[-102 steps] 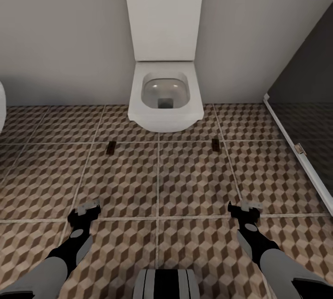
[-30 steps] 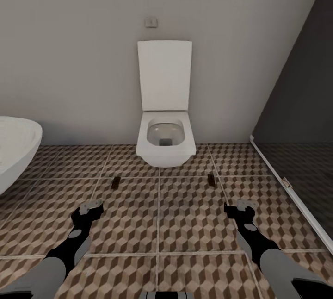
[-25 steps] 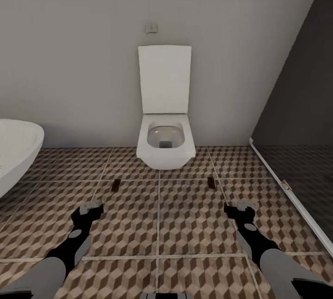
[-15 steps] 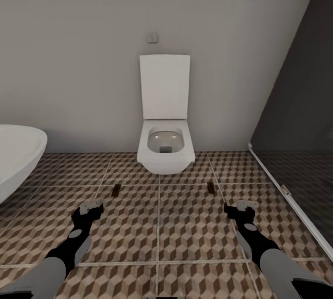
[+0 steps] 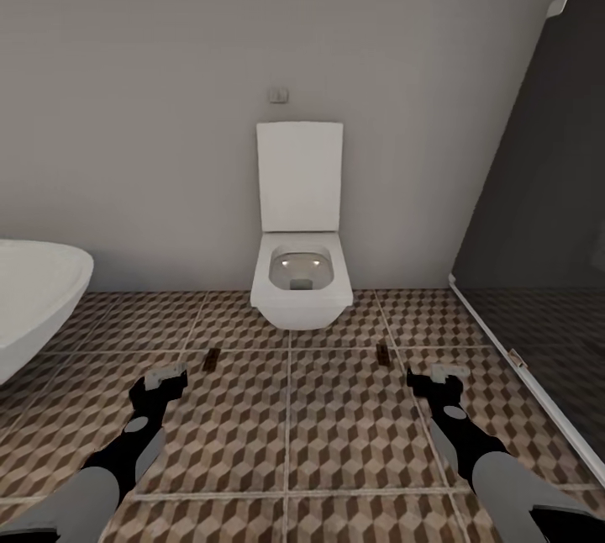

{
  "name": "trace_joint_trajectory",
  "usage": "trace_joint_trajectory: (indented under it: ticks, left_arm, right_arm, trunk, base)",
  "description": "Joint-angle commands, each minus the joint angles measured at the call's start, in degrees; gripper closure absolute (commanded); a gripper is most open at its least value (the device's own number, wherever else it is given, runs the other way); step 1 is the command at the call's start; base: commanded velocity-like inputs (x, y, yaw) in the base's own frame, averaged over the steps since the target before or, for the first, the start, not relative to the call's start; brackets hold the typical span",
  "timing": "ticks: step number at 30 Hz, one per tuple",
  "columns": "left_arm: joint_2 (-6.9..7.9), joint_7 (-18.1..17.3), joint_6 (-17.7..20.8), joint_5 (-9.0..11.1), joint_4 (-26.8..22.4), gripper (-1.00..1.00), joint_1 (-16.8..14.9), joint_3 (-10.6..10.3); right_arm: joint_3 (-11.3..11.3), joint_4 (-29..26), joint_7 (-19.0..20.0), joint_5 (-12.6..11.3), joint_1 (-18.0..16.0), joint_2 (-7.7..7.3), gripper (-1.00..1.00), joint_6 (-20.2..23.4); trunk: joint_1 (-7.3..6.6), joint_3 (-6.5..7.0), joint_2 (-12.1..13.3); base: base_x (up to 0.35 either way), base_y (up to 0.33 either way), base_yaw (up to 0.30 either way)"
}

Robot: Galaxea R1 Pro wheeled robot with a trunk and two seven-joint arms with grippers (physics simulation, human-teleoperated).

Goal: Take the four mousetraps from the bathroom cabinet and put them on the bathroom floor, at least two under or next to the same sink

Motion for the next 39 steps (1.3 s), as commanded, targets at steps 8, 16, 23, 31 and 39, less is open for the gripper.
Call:
trace_joint_trajectory:
  ticks: [8,16,23,31,39]
  left_arm:
    - [0.13,0.02,-0.39,0.68,0.64,-1.0,-0.07,-0.09]
    - [0.17,0.04,-0.52,0.89,2.25,-1.0,-0.03,-0.08]
    - [0.1,0.04,-0.56,1.13,3.85,-1.0,-0.03,-0.03]
    - [0.04,0.04,-0.56,1.22,6.0,-1.0,-0.02,0.0]
    - [0.14,0.04,-0.56,1.26,8.8,-1.0,-0.03,0.12]
  right_arm:
    - [-0.34,0.06,0.08,0.21,-0.03,0.05,-1.0,-0.23]
    - [-0.67,0.06,-0.51,-0.2,-0.03,0.02,-1.0,-0.17]
    - [-0.85,0.06,-1.09,-0.53,-0.03,0.01,-1.0,-0.19]
    - [-0.87,0.06,-1.54,-0.6,-0.03,0.03,-1.0,-0.15]
    - [-0.86,0.11,-1.36,-0.61,-0.03,-0.03,-1.0,0.29]
  trunk:
    - [-0.22,1.73,0.09]
    - [-0.42,3.5,0.2]
    - [-0.6,5.05,0.29]
    - [-0.81,6.83,0.4]
    - [-1.01,8.6,0.51]
  base:
    - [0.0,0.0,0.0]
    - [0.0,0.0,0.0]
    - [0.0,0.0,0.0]
    - [0.0,0.0,0.0]
    - [0.0,0.0,0.0]
